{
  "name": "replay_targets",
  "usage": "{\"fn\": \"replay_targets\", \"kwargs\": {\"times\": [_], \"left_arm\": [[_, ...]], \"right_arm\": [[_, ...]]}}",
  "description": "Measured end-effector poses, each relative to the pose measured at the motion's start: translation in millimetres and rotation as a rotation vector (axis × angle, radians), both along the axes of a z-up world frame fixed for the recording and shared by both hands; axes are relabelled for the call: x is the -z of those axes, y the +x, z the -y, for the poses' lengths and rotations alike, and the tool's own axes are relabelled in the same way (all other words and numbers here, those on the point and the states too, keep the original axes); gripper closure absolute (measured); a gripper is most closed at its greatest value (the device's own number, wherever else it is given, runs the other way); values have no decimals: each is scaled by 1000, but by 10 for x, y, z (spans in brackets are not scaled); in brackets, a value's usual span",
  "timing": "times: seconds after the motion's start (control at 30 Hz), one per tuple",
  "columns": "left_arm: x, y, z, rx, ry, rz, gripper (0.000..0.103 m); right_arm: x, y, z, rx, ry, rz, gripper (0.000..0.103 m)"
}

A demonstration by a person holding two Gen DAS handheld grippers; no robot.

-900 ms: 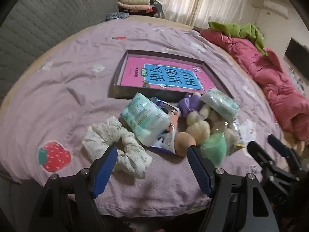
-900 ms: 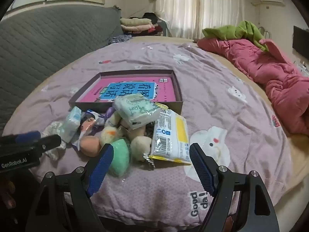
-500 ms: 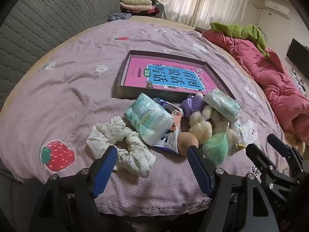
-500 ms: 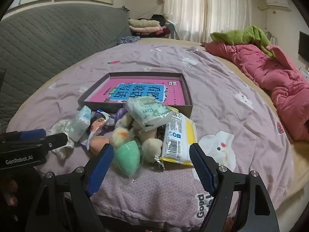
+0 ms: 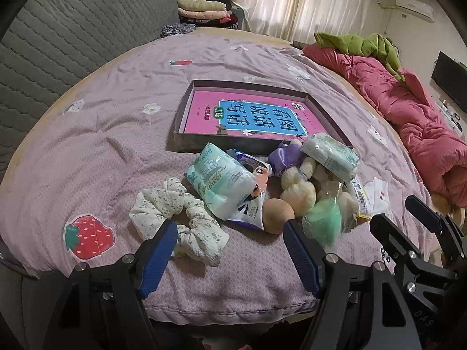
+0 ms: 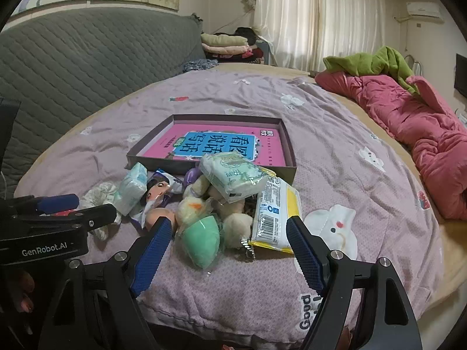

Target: Organize soft objects

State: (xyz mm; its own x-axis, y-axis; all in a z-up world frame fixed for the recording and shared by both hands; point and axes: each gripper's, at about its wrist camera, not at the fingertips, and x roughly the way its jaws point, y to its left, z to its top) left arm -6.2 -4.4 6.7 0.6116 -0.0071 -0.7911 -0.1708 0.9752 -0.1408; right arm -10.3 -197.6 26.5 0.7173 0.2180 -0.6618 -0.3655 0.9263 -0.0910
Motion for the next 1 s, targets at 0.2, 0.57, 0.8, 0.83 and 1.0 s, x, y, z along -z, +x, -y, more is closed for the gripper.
{"fn": "replay_targets", "kwargs": {"times": [0.2, 0.57, 0.8, 0.83, 1.0], "left_arm": [[2, -4, 24, 1, 11, 1, 29], [16, -4, 28, 2, 12, -7, 29], [37, -2, 20, 3, 11, -18, 29], [36, -4, 17, 2, 12, -18, 29], [37, -8, 17, 0, 13, -16, 29]], "right_arm": [[-5, -24, -29, -8, -3, 1, 21], [-2, -13, -13, -8, 0, 6, 21], [-5, -7, -19, -10, 2, 5, 21], [-6, -9, -19, -11, 3, 7, 21], [-7, -9, -26, -13, 2, 9, 21]]}}
